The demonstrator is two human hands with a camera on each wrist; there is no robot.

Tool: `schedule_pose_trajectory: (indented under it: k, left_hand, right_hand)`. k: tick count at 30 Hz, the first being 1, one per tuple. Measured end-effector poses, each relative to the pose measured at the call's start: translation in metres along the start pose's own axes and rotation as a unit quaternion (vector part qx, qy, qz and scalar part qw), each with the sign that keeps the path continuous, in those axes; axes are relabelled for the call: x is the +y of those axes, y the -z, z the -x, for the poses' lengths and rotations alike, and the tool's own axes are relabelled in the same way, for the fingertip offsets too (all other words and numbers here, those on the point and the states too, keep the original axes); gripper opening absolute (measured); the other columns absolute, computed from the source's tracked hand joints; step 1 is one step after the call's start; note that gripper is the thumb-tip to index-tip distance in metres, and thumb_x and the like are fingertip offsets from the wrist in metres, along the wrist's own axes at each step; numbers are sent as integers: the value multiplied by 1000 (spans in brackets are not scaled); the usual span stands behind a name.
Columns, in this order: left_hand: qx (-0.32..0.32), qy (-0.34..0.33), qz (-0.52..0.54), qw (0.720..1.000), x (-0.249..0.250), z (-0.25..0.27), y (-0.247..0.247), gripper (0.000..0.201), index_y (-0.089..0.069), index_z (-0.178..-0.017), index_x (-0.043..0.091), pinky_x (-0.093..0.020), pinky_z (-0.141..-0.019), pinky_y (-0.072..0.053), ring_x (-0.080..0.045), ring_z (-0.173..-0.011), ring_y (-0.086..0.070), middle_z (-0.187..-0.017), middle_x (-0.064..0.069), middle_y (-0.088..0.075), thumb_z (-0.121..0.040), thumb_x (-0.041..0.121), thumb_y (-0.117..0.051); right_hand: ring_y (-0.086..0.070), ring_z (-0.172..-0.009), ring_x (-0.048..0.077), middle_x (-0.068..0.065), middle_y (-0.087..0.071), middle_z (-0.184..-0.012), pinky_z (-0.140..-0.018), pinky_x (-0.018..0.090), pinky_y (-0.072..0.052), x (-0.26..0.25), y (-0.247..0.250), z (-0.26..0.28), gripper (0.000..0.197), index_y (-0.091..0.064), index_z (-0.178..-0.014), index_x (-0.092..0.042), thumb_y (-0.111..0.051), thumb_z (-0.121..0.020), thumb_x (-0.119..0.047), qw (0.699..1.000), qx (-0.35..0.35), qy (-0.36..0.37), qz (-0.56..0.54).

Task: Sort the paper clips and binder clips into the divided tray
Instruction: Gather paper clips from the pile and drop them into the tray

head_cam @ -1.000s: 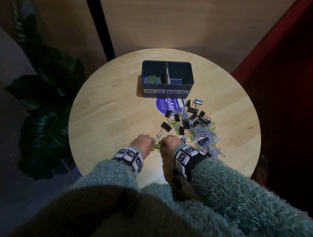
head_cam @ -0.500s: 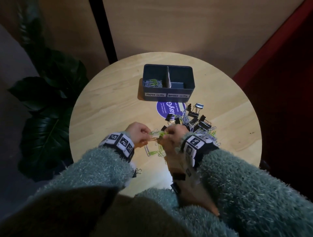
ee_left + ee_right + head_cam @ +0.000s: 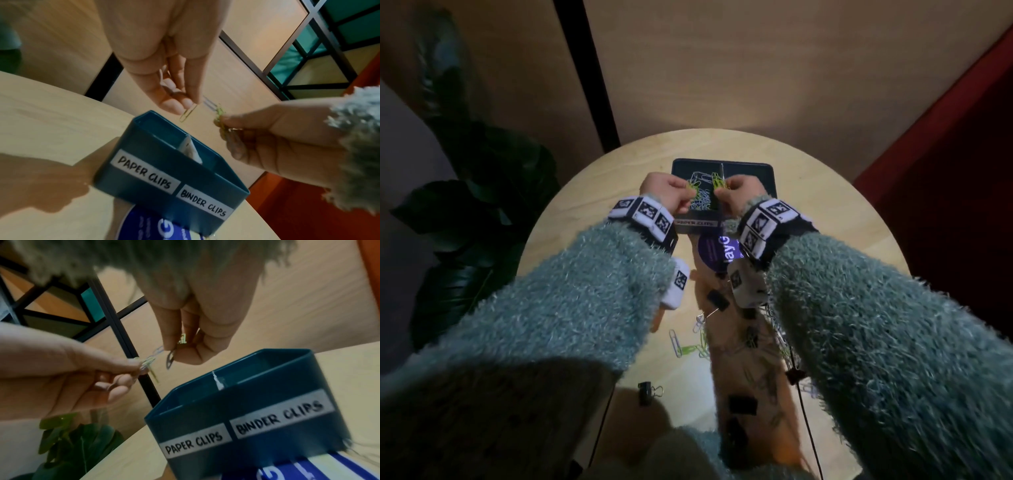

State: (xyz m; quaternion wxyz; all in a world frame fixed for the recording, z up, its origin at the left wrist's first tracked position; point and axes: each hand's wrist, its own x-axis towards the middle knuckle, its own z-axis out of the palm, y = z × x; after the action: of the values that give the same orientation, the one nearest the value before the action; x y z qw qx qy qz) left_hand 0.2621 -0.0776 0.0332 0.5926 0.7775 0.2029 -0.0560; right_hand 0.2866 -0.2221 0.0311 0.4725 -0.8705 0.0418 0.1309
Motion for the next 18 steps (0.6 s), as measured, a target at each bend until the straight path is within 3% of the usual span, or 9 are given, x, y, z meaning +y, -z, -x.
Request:
schedule_pose_trajectory:
  k: [3,5,8,10,11,13,14,16,18]
  left_hand:
    - [21,-13,-35,999,8,-16,-8,30,-66,-108,-2,-32,-73,-58,-20,-66,-63,-88,-15,-70,-79,3,-72]
    - [-3,-16,-106,994,8,-21,-11,38,-64,-117,2,-34,-90,-53,-25,-91,-66,-111,-16,-69,-80,1,-70]
    - [-1,-31,-192,981,2,-21,-13,39,-61,-123,4,-29,-97,-46,-25,-112,-60,-124,-13,-64,-84,1,-65]
    - [14,-51,-183,982,-4,-13,-13,28,-67,-113,5,-26,-87,-49,-23,-104,-62,-115,-11,-67,-85,6,-66]
    - [4,-58,-158,986,-8,-7,-13,19,-71,-102,7,-23,-75,-51,-21,-93,-64,-104,-9,-69,-83,9,-68]
    - [-70,-54,-125,988,-18,11,-11,6,-66,-81,13,-17,-52,-46,-12,-67,-58,-79,-1,-64,-80,12,-72]
    - [-120,-40,-124,984,-26,21,-11,10,-63,-77,14,-18,-47,-43,-10,-59,-53,-73,1,-59,-80,11,-72]
    - [-217,33,-148,964,-47,42,-13,12,-60,-81,11,-17,-41,-43,-9,-56,-51,-74,-2,-55,-79,6,-71]
    - [-270,78,-240,929,-71,60,-16,18,-62,-90,13,-13,-41,-43,-9,-63,-54,-81,-2,-56,-77,4,-72]
  right_hand:
    - [-58,-81,21,8,-62,-82,-81,32,-51,-13,-5,-17,23,-68,-107,-4,-59,-90,-17,998,21,2,60]
    - [-62,-88,23,15,-69,-98,-87,34,-51,-18,-7,-22,26,-67,-113,-4,-54,-91,-12,998,9,-7,69]
    - [-62,-106,26,13,-66,-119,-94,31,-47,-18,-5,-17,30,-66,-118,-7,-49,-94,-12,994,-10,-9,112]
    - [-63,-107,25,11,-68,-116,-95,30,-48,-12,-3,-10,28,-68,-114,-9,-51,-93,-15,994,0,1,113]
    - [-65,-103,25,10,-70,-111,-94,33,-50,-8,-3,-4,25,-70,-110,-10,-53,-92,-17,995,3,8,97]
    - [-68,-92,22,8,-72,-99,-88,36,-54,1,-3,11,20,-72,-101,-12,-57,-91,-20,997,-14,24,65]
    - [-68,-86,21,7,-71,-94,-83,34,-55,7,-5,20,18,-72,-98,-12,-59,-90,-21,997,-39,29,65]
    - [-63,-75,16,6,-69,-90,-72,27,-53,22,-10,41,16,-71,-96,-11,-59,-90,-20,988,-106,28,108]
    - [-61,-75,14,5,-70,-96,-70,24,-49,41,-19,59,16,-71,-97,-13,-59,-90,-20,964,-171,22,203]
